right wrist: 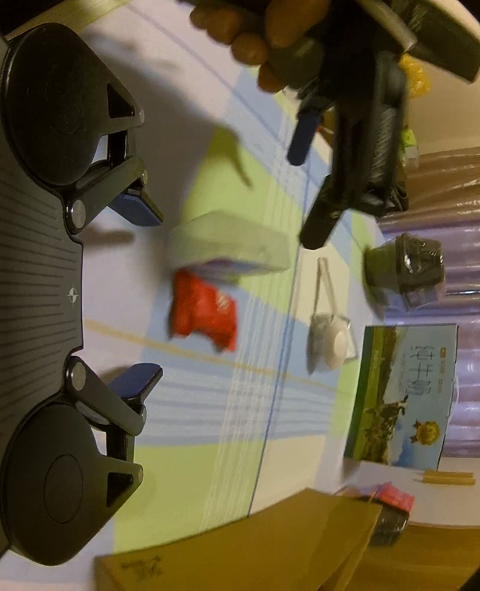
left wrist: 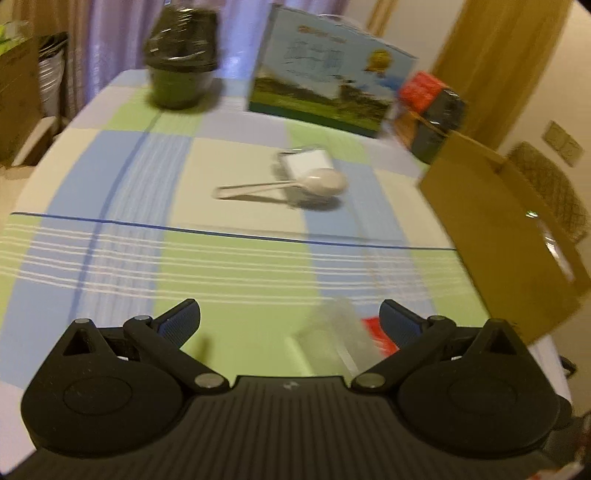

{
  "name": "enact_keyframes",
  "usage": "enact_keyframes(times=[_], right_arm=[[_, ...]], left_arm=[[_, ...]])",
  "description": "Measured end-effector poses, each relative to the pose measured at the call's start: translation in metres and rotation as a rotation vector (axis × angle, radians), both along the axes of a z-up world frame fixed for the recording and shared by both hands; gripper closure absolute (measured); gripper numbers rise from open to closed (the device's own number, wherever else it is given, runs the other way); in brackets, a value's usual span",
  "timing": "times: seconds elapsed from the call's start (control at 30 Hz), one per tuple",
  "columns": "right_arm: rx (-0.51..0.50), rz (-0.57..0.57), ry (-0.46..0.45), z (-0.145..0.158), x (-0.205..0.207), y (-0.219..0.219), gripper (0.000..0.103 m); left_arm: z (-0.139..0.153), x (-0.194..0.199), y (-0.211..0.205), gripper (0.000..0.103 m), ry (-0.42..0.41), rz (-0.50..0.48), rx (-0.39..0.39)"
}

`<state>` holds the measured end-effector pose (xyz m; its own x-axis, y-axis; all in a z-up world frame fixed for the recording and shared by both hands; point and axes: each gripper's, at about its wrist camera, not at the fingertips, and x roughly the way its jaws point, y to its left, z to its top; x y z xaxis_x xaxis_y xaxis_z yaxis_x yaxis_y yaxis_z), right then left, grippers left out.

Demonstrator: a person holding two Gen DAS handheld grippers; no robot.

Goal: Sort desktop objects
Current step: 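Reach the left tool to the clear plastic container while the right tool approaches the red candy packet, then grasp the clear plastic container with the left tool while the right tool grasps the red candy packet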

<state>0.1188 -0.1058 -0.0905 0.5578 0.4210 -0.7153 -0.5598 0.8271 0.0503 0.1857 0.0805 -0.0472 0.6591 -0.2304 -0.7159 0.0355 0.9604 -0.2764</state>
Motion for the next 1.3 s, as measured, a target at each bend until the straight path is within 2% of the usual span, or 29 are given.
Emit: enact_keyframes(times=[0.13,0.2,0.27,0.4,0.43,0.47,0.57,0.73,0.8,0.83,0.87,0.93,1.07,1.2,1.3], right_arm=[[-0.021,-0.054,-0.011,-0.003,-0.001,-0.019,0.022],[-0.020,-0.080,-0.007,-0.004,0.001,-0.027,0.022],[-0.013,-0.097,0.002,-0.005,0.003,-0.032,0.021],[0.003,-0.107,-0.006,-0.002,0.005,-0.034,0.021],[0.009,-0.105,-0.012,-0.001,0.007,-0.034,0.021],[0.013,-0.101,-0.017,0.000,0.008,-0.033,0.021],[0.033,-0.096,-0.025,0.001,0.013,-0.026,0.021],[0.051,-0.092,-0.041,0.000,0.027,-0.007,0.022],[0.056,-0.088,-0.035,-0.002,0.031,0.000,0.022],[0.059,-0.081,-0.027,-0.004,0.034,0.006,0.024],[0.057,-0.073,-0.025,-0.007,0.036,0.010,0.026],[0.041,-0.058,-0.026,-0.012,0.039,0.021,0.034],[0.020,-0.082,-0.040,-0.019,0.046,0.032,0.045],[-0.008,-0.083,-0.060,-0.019,0.048,0.033,0.072],[-0.020,-0.096,-0.057,-0.016,0.046,0.024,0.075]], left_arm=[[-0.006,-0.007,-0.037,0.003,0.010,-0.076,0.073],[-0.015,-0.007,-0.049,0.009,0.037,-0.102,0.102],[-0.024,-0.004,-0.056,0.027,0.065,-0.129,0.112],[-0.026,-0.003,-0.048,0.050,0.081,-0.116,0.151],[-0.025,-0.002,-0.045,0.063,0.076,-0.111,0.170],[-0.024,-0.002,-0.042,0.071,0.072,-0.104,0.189],[-0.023,0.000,-0.034,0.075,0.063,-0.097,0.238],[-0.024,0.002,-0.028,0.076,0.068,-0.087,0.245],[-0.024,0.002,-0.028,0.069,0.062,-0.084,0.237],[-0.023,0.002,-0.026,0.062,0.058,-0.085,0.227],[-0.023,0.003,-0.026,0.061,0.056,-0.085,0.218],[-0.021,0.004,-0.023,0.061,0.051,-0.077,0.212],[-0.022,0.006,-0.020,0.061,0.057,-0.064,0.211],[-0.024,0.010,-0.024,0.061,0.063,-0.080,0.216],[-0.027,0.012,-0.028,0.061,0.072,-0.083,0.226]])
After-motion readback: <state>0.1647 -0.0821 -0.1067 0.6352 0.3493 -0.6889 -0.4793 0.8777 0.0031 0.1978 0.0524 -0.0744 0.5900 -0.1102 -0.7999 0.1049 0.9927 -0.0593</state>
